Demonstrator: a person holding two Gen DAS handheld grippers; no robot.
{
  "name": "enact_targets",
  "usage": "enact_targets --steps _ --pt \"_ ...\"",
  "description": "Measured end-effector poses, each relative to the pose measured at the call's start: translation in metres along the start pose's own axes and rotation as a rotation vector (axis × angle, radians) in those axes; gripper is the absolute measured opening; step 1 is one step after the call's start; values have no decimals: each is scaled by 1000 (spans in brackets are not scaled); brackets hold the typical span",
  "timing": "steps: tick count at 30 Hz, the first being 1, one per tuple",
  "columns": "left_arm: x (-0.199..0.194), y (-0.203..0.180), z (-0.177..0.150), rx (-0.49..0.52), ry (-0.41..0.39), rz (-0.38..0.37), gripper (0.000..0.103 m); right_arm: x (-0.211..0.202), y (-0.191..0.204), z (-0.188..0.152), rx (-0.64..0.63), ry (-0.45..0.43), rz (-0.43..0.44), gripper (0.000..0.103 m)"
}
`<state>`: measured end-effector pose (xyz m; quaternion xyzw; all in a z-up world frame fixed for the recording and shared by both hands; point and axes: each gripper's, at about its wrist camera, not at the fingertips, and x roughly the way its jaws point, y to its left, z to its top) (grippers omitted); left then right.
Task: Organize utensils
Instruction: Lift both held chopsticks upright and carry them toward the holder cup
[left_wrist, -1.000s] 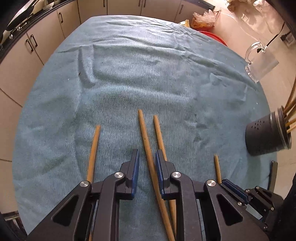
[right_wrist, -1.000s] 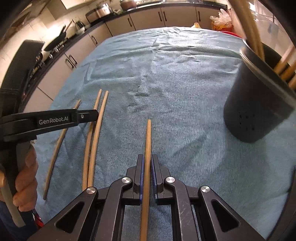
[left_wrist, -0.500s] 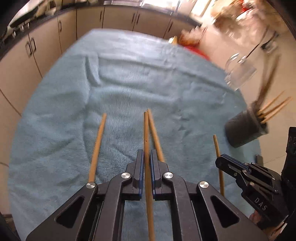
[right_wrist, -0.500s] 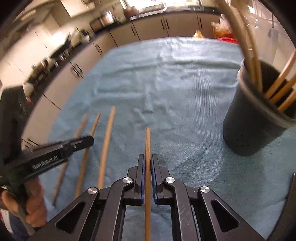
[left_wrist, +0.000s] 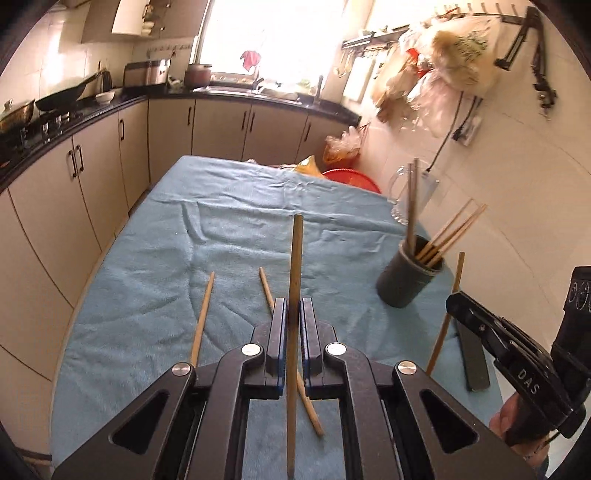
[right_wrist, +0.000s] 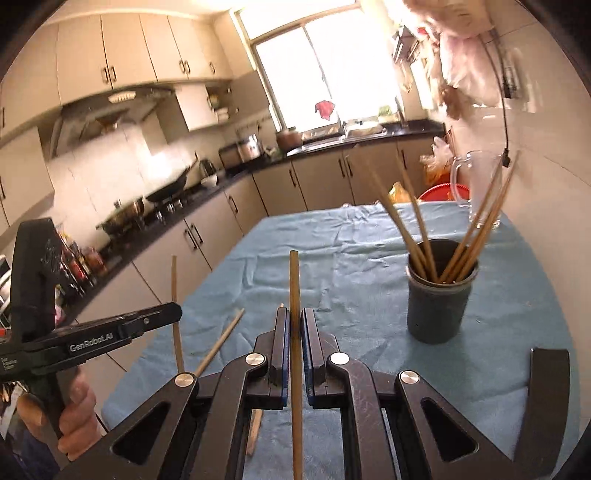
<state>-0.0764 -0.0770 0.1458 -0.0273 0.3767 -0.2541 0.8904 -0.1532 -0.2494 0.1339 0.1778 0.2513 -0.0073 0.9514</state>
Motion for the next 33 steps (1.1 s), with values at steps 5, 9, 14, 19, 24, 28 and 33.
enact_targets --steps 5,9,14,19,24,28,33 --pt "-25 -8 -6 20 -31 -29 6 -25 6 -3 -4 -52 -11 7" --pt "-31 -12 -7 35 -40 -44 6 -34 6 -3 -12 -69 -24 7" --pt "-32 -18 -6 47 -36 -51 6 -45 5 -2 -14 -89 -28 7" --pt "-32 -21 -5 48 -37 -53 6 -50 -1 1 0 -108 -33 7" --pt "-33 -25 -3 49 -42 -60 6 -53 -4 3 9 -115 -37 7" --pt "-35 -30 0 59 -47 -63 6 -59 -10 3 27 -124 -38 7" --pt "-34 -36 3 63 -46 -74 6 -67 -20 6 60 -140 -35 7"
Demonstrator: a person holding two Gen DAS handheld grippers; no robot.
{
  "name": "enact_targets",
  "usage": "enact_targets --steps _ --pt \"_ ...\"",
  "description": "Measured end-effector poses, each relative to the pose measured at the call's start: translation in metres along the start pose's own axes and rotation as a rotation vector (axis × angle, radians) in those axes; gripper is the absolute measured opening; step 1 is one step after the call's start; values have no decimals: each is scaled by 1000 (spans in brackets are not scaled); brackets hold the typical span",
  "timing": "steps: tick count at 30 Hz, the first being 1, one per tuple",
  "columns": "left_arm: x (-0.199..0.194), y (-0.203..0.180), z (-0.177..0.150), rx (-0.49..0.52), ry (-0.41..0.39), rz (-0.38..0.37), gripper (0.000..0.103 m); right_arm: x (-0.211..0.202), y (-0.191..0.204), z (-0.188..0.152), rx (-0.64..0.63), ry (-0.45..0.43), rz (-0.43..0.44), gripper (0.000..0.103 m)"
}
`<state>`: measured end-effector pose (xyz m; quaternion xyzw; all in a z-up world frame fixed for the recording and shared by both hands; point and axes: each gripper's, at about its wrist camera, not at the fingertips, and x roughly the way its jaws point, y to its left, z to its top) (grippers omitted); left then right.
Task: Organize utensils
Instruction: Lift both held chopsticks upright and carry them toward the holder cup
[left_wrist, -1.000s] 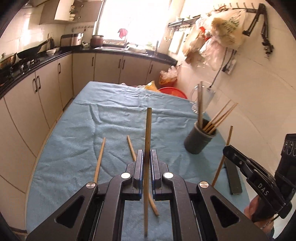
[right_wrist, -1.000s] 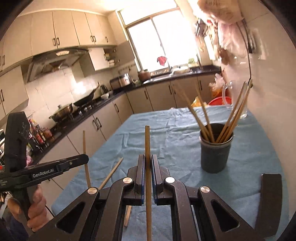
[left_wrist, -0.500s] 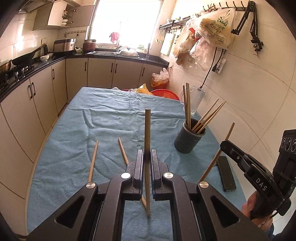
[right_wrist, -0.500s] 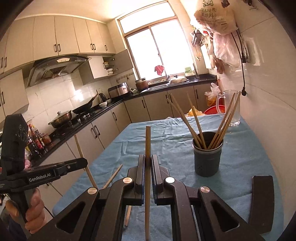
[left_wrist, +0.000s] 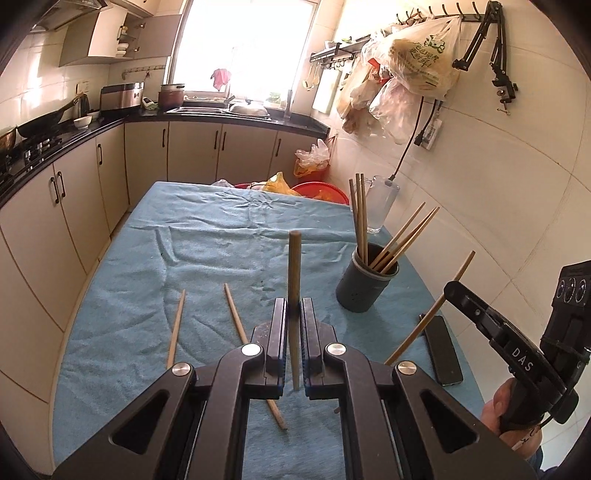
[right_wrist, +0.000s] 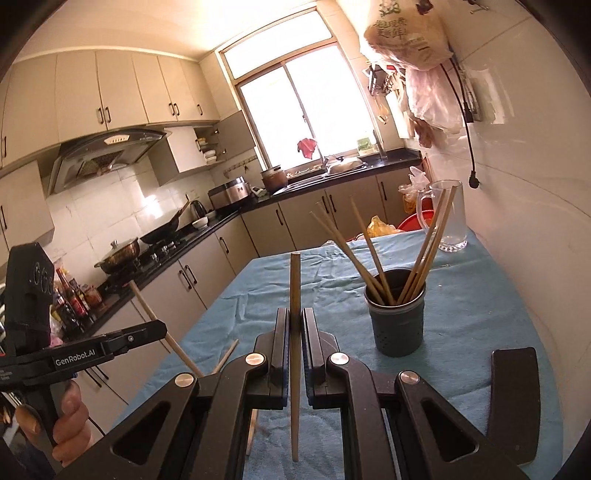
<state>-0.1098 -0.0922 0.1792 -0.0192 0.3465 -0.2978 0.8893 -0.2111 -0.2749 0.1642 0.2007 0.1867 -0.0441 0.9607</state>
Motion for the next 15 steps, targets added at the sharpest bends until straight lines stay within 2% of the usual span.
enact_targets --steps 15 --pt "9 -30 18 51 15 -46 6 -19 -30 15 75 -46 -20 7"
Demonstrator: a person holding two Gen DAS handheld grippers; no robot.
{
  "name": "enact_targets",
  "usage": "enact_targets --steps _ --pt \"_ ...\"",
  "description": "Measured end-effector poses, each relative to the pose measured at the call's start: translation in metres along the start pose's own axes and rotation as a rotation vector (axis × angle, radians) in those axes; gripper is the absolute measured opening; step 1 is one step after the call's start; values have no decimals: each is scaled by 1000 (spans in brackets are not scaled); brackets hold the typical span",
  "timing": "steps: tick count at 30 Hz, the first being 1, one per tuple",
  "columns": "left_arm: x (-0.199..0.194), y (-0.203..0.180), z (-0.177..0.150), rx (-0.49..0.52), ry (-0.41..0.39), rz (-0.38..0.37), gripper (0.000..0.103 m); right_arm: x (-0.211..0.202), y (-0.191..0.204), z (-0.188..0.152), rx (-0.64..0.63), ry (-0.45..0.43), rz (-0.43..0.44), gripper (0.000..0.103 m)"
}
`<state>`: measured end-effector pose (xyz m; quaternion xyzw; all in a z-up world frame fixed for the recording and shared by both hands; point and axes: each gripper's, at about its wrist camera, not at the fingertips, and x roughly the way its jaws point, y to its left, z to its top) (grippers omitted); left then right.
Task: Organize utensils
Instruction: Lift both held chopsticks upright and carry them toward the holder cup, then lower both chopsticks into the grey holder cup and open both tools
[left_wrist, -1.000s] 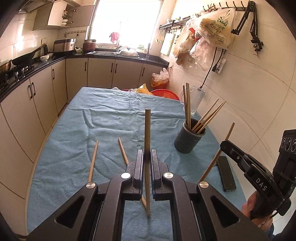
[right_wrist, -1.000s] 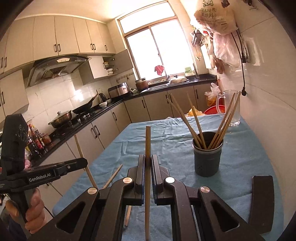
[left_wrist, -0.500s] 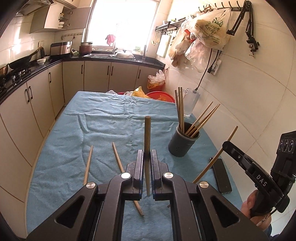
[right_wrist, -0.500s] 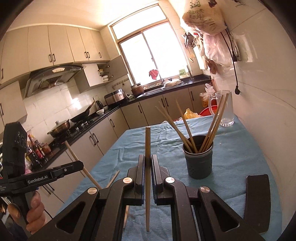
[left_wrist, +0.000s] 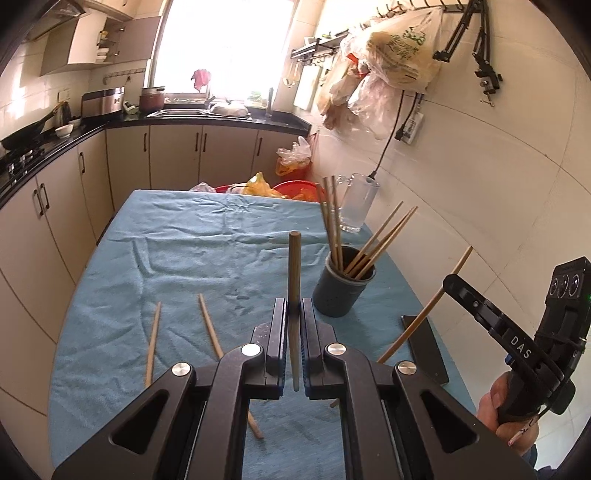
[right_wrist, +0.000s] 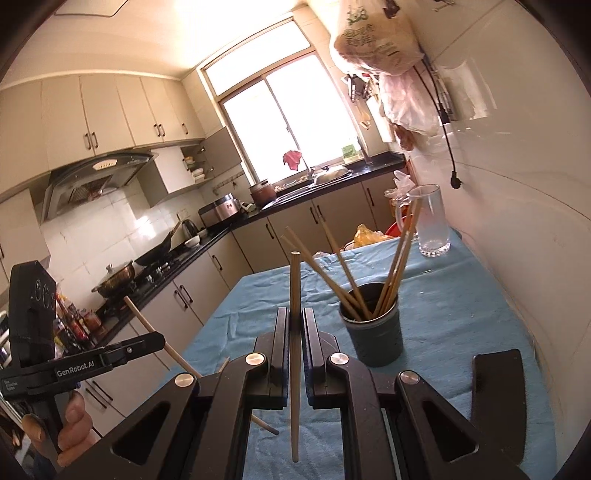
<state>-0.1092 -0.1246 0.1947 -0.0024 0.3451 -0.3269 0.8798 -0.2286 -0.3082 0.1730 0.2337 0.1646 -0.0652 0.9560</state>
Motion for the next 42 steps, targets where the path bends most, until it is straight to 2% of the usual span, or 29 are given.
enact_targets --steps 12,25,32,42 --pt "19 -24 12 51 25 -2 6 -16 -24 12 36 -41 -29 7" --pt "32 -48 32 99 16 -16 6 -16 -35 33 56 -54 -15 7" --pt "40 -55 51 102 5 -25 6 -11 -43 52 72 -69 -3 7" --pt "50 -63 94 77 -35 -47 6 -6 -56 86 85 -122 -43 7"
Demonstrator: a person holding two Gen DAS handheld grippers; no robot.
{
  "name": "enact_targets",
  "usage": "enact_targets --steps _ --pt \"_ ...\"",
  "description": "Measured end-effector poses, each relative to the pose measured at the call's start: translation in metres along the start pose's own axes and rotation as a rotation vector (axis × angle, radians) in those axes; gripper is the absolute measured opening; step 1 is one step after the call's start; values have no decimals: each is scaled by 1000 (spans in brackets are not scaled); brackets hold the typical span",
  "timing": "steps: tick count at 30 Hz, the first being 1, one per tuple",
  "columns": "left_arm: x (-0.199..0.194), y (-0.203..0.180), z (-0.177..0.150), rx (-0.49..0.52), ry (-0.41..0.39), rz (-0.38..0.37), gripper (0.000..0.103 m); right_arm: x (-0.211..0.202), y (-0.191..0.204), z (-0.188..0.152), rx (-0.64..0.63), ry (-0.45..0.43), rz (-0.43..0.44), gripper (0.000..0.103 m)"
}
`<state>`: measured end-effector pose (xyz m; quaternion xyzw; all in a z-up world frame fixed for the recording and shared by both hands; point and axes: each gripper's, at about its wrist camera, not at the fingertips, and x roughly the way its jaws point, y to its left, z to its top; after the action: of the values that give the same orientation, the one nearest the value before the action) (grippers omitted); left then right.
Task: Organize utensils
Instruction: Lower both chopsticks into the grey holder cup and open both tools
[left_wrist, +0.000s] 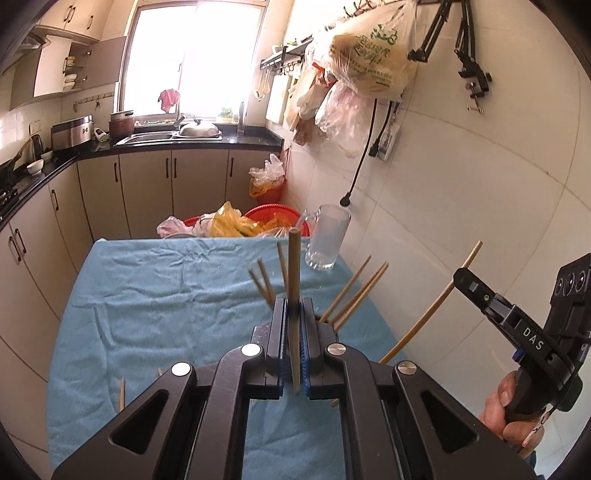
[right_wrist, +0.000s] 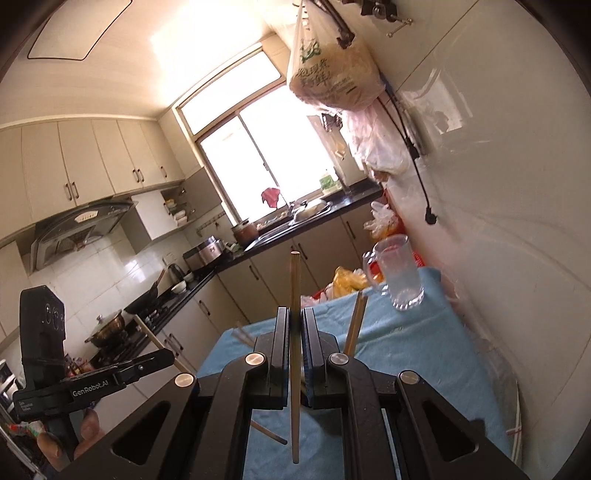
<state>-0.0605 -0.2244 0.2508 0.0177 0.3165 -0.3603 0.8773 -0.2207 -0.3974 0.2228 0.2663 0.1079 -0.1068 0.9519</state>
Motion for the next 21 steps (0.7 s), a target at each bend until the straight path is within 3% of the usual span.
enact_targets --steps 10,14,21 --pt "29 -1 43 -40 -48 -15 6 23 -7 38 9 -62 -33 7" --pt "52 5 39 -58 -15 -19 6 42 -10 41 -4 -62 -68 7" --pt "78 13 22 -54 37 -12 6 72 -24 22 2 12 -91 7"
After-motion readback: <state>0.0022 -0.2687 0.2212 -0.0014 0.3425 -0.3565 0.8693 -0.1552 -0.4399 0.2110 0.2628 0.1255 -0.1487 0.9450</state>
